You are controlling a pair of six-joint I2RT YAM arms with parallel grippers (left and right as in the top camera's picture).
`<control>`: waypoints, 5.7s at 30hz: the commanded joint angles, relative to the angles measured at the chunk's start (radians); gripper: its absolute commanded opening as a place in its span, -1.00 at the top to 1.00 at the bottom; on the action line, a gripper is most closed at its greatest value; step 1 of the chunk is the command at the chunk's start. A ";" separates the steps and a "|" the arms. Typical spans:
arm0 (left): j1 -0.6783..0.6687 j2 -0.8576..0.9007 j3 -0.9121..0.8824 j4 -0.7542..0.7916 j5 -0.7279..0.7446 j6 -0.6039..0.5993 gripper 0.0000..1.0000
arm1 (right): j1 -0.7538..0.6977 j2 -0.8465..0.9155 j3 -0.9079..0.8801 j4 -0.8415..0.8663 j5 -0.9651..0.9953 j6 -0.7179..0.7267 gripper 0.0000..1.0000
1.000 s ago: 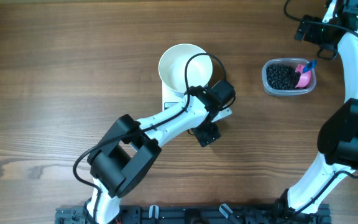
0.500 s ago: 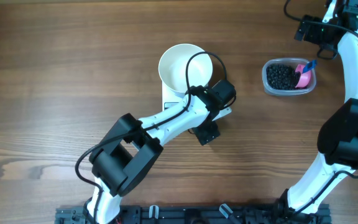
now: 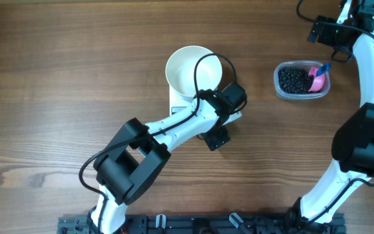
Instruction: Scoop item into bowl and weigh 150g on scale
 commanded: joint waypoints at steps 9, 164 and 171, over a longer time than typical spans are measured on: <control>0.021 0.079 -0.018 0.013 0.006 -0.013 -1.00 | 0.000 0.000 -0.003 0.006 0.005 0.000 -0.99; 0.598 -0.335 -0.018 -0.217 0.516 1.027 -1.00 | 0.000 0.000 -0.003 0.005 0.005 0.000 -0.99; 0.598 -0.335 -0.018 -0.217 0.516 1.027 -1.00 | 0.000 0.000 -0.003 0.005 0.005 0.000 -0.99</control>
